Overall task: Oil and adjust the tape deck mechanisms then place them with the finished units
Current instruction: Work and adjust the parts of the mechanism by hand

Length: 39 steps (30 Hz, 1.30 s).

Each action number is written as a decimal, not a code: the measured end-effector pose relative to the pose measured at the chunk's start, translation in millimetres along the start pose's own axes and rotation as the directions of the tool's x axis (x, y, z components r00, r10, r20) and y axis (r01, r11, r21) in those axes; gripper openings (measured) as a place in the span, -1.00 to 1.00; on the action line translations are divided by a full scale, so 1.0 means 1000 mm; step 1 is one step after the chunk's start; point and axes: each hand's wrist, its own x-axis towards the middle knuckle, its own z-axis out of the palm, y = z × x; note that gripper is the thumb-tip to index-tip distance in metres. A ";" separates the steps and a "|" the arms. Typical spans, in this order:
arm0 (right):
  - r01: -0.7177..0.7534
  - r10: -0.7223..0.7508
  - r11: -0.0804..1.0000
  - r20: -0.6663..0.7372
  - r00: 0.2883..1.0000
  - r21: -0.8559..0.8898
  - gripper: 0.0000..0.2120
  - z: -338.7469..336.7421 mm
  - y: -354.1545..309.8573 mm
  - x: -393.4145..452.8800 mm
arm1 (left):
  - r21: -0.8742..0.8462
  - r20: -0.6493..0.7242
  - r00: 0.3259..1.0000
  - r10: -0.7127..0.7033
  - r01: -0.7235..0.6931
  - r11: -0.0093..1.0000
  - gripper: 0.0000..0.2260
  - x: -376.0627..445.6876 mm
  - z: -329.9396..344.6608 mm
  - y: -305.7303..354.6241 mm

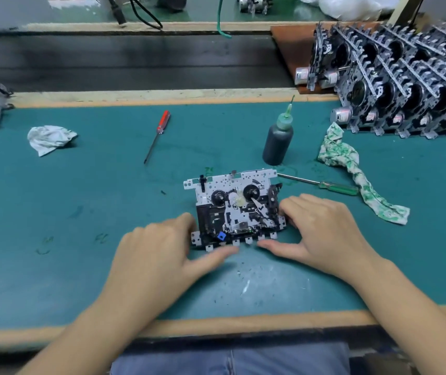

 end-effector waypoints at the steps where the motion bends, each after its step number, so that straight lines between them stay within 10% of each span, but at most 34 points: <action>1: 0.005 -0.005 1.000 0.001 1.000 0.004 -0.44 0.001 0.000 0.001 | 0.017 -0.032 0.999 0.032 -0.031 0.999 -0.32 -0.002 0.004 0.003; 19: 0.056 -0.033 0.988 -0.154 0.987 0.144 -0.48 0.009 0.002 -0.002 | -0.156 -0.393 0.912 0.116 -0.191 0.969 -0.52 0.027 0.027 0.000; 39: -0.002 0.021 0.987 -0.121 0.992 0.161 -0.54 0.010 0.004 -0.003 | -0.150 -0.280 0.920 0.276 -0.326 0.933 -0.39 0.032 0.023 -0.011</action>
